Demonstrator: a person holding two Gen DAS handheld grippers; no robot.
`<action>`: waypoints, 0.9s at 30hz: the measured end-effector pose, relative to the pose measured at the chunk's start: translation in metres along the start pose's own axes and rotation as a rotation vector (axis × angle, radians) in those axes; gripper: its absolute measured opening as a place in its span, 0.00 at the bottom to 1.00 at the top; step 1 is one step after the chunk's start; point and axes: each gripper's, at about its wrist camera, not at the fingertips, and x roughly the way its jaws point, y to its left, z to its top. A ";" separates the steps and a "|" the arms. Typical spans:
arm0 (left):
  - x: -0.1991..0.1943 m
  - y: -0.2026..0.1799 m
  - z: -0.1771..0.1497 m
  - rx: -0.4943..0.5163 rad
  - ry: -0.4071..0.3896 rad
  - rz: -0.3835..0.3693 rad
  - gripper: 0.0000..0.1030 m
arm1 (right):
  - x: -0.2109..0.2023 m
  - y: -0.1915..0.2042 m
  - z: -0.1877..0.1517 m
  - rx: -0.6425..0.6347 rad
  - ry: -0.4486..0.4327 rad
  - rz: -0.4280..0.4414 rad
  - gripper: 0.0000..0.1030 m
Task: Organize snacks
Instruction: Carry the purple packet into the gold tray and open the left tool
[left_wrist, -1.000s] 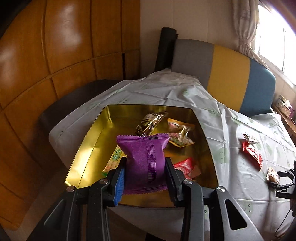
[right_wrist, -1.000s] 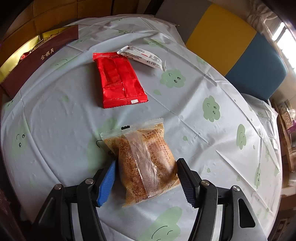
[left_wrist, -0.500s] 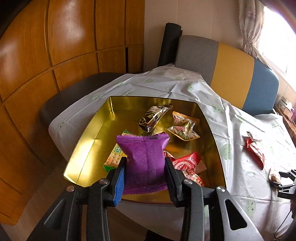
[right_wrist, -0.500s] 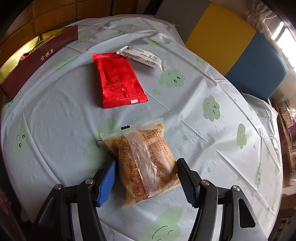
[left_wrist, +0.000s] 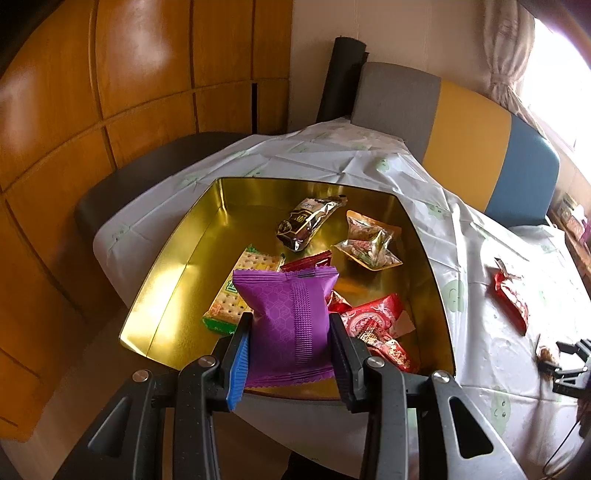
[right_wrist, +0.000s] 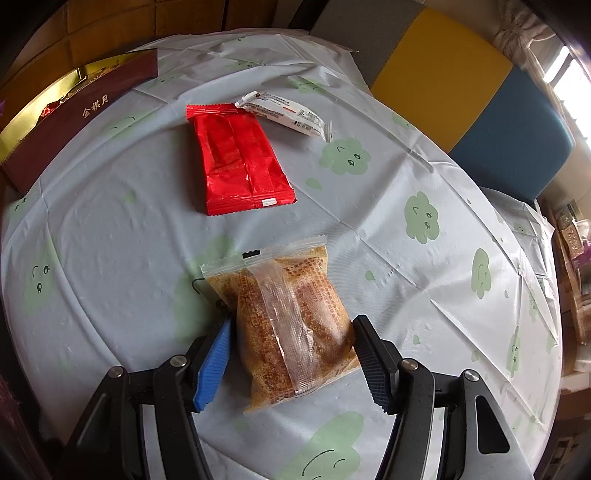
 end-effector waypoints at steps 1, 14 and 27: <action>0.003 0.005 0.001 -0.029 0.016 -0.018 0.38 | 0.000 0.000 0.000 0.001 0.000 0.000 0.63; 0.029 0.033 0.008 -0.212 0.128 -0.244 0.41 | -0.002 0.002 0.000 -0.011 0.001 -0.013 0.63; 0.035 0.022 0.002 -0.105 0.118 -0.072 0.51 | -0.002 0.003 0.001 -0.010 0.003 -0.017 0.62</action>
